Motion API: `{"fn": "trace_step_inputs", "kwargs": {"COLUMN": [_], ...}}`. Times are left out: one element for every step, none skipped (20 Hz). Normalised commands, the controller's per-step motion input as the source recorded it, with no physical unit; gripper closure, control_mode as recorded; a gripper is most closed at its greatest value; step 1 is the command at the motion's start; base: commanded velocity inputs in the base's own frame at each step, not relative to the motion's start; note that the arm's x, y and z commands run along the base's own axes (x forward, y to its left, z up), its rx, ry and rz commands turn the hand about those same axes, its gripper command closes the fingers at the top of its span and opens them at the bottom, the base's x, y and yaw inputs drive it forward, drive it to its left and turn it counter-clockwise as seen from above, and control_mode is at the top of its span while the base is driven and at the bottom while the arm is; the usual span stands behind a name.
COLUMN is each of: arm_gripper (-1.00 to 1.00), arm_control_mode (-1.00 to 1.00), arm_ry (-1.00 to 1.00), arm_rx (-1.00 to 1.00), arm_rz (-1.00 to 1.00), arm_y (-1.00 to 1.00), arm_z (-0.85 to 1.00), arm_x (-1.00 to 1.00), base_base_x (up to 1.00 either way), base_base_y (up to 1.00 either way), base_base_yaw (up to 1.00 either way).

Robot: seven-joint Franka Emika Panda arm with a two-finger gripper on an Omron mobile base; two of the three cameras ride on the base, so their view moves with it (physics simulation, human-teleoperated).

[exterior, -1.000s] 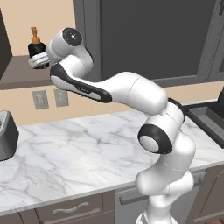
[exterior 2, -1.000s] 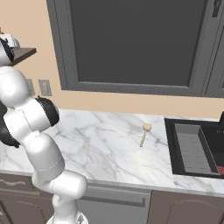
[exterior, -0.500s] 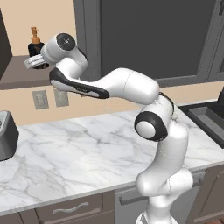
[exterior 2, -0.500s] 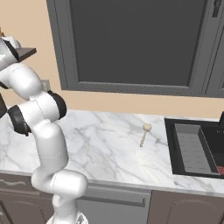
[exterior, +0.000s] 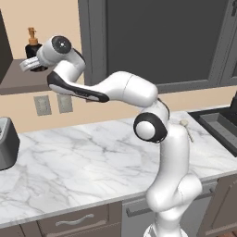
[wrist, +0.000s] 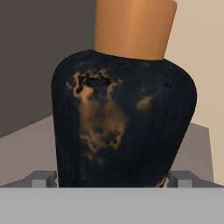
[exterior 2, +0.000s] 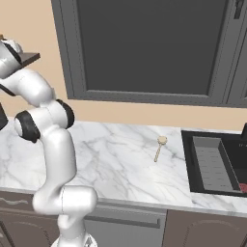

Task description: Locate and retrieve the dish brush and soap dispenser from the cabinet. Place them next to the sink.

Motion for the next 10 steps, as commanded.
{"fn": "trace_step_inputs", "kwargs": {"arm_gripper": [-1.00,1.00,1.00,1.00,1.00,1.00,1.00,1.00,1.00,1.00], "arm_control_mode": [-1.00,-1.00,-1.00,-1.00,-1.00,-1.00,-1.00,-1.00,-1.00,-1.00], "arm_ry": [0.00,0.00,0.00,0.00,0.00,0.00,0.00,0.01,0.01,0.02], "arm_rx": [0.00,0.00,0.00,0.00,0.00,0.00,0.00,0.00,0.00,0.00], "arm_rz": [0.00,0.00,0.00,0.00,0.00,0.00,0.00,0.00,0.00,0.00], "arm_y": [0.22,0.21,0.19,0.15,0.05,0.00,0.00,0.00,-0.03,-0.13], "arm_z": [-0.07,-0.07,-0.07,-0.07,-0.07,-0.09,-0.09,-0.04,0.00,0.00], "arm_x": [0.28,0.27,0.21,0.13,0.00,0.00,-0.02,-0.12,-0.25,-0.21], "base_base_x": [0.00,0.00,0.00,0.00,0.00,0.00,0.00,0.00,0.00,0.00], "base_base_y": [0.00,0.00,0.00,0.00,0.00,0.00,0.00,0.00,0.00,0.00], "base_base_yaw": [0.00,0.00,0.00,0.00,0.00,0.00,0.00,0.00,0.00,0.00]}}
